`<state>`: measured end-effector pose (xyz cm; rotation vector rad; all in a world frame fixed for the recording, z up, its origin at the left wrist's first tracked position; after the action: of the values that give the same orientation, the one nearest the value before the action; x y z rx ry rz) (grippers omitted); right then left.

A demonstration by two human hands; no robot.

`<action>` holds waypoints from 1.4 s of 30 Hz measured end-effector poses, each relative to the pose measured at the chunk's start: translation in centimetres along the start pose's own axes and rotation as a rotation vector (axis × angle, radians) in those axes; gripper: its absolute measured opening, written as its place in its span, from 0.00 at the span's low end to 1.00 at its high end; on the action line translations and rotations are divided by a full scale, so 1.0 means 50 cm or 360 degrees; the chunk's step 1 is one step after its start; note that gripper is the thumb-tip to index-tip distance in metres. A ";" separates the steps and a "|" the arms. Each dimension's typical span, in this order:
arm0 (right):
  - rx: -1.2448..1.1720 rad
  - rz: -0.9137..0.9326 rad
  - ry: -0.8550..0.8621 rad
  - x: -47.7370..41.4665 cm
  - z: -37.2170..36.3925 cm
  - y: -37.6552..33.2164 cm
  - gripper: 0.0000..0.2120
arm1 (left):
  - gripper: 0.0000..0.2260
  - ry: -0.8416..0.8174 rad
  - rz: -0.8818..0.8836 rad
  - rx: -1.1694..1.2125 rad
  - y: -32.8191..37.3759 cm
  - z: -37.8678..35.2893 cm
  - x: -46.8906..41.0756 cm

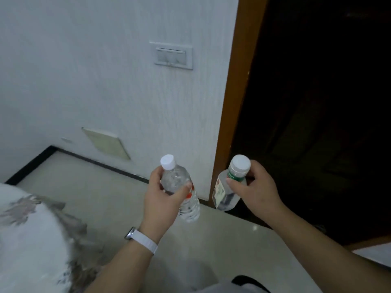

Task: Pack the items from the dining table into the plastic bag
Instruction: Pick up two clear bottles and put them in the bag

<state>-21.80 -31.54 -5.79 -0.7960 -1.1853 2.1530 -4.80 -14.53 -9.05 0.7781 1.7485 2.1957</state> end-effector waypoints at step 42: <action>-0.0623 0.1007 -0.1847 -0.537 -1.285 -0.577 0.20 | 0.28 0.2278 -0.0031 0.0481 0.114 0.969 -0.270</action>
<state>47.55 -2.22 -2.43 0.0864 -2.1685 3.0872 33.15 17.74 0.02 -1.1419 2.5328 2.6280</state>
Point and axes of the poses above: each hand's wrist, its own x-axis away from the middle knuckle, its own z-axis out of the back of the hand, y = z × x, the point moved 4 cm from there along -x, towards the middle knuckle, and after that the axes turned 15 degrees about z, right-handed, at the moved point
